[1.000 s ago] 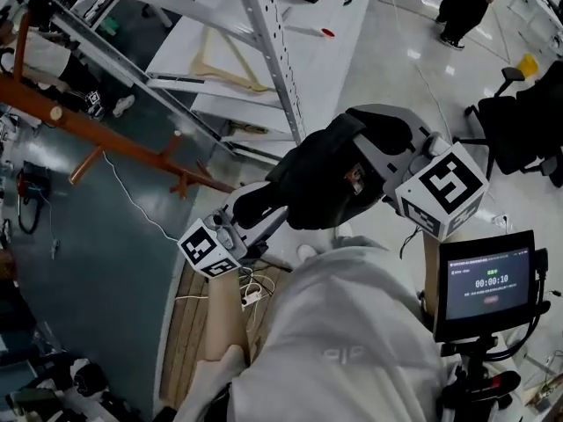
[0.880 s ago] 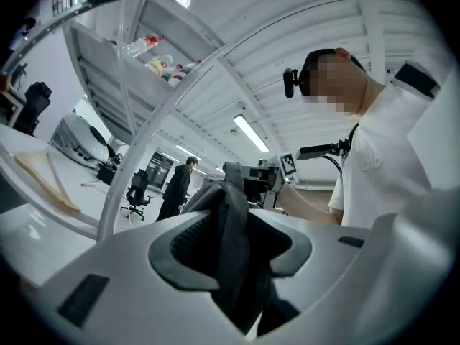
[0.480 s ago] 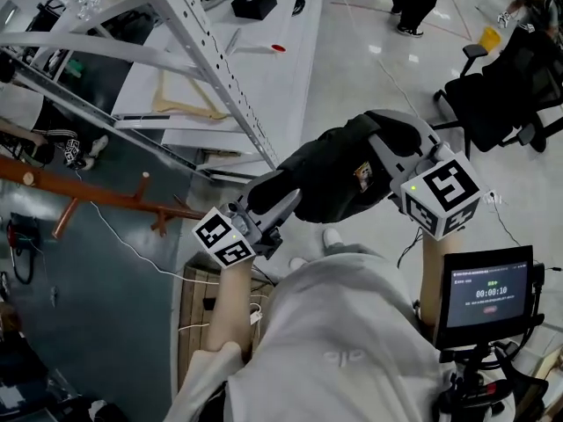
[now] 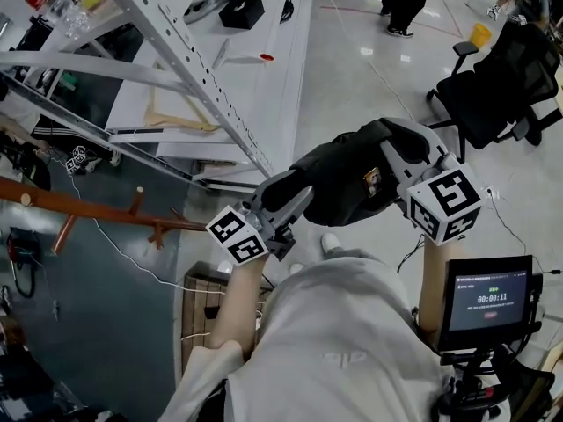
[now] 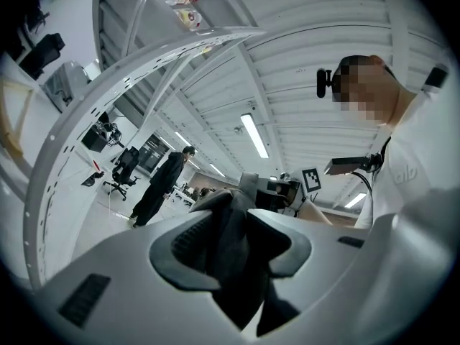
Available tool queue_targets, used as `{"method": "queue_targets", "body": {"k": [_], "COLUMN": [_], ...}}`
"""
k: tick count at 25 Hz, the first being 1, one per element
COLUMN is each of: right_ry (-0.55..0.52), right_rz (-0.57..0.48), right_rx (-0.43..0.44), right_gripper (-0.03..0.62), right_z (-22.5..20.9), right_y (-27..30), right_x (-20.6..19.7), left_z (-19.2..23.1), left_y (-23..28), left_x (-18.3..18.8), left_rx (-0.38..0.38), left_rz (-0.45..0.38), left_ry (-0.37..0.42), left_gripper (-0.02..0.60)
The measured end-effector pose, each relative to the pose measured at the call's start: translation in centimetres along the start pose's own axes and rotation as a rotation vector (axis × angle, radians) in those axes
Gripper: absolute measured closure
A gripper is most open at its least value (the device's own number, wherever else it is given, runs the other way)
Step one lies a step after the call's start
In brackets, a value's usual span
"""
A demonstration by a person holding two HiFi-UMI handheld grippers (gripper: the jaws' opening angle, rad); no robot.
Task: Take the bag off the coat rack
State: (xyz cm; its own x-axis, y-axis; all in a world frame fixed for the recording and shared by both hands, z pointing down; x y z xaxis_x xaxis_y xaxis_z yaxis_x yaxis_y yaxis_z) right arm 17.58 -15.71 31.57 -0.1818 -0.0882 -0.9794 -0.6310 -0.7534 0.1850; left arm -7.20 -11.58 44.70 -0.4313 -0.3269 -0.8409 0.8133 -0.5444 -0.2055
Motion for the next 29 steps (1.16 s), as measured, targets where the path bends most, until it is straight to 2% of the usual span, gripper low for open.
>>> {"method": "queue_targets", "body": {"k": [10,29], "right_ry": [-0.005,-0.011], "right_rz": [0.016,0.030], "right_rx": [-0.024,0.006], "right_gripper": [0.551,0.553], "right_z": [0.0,1.1], "right_y": [-0.3,0.3], "right_x": [-0.6,-0.6], "left_z": [-0.1,0.0], "left_y": [0.4,-0.9], "left_x": [-0.8,-0.9], "left_rx": [0.004,0.014], "left_rz": [-0.017,-0.046], "left_ry": [-0.031,-0.055], "left_gripper": [0.430,0.436]}}
Point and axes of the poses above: the fingertips, and each gripper's own axes: y forward along the fingers, z to its left, x out of its top, the point moved 9 cm from there along -y, backward along the fingers, and after that the axes turned 5 degrees about -z, right-handed, at the moved point
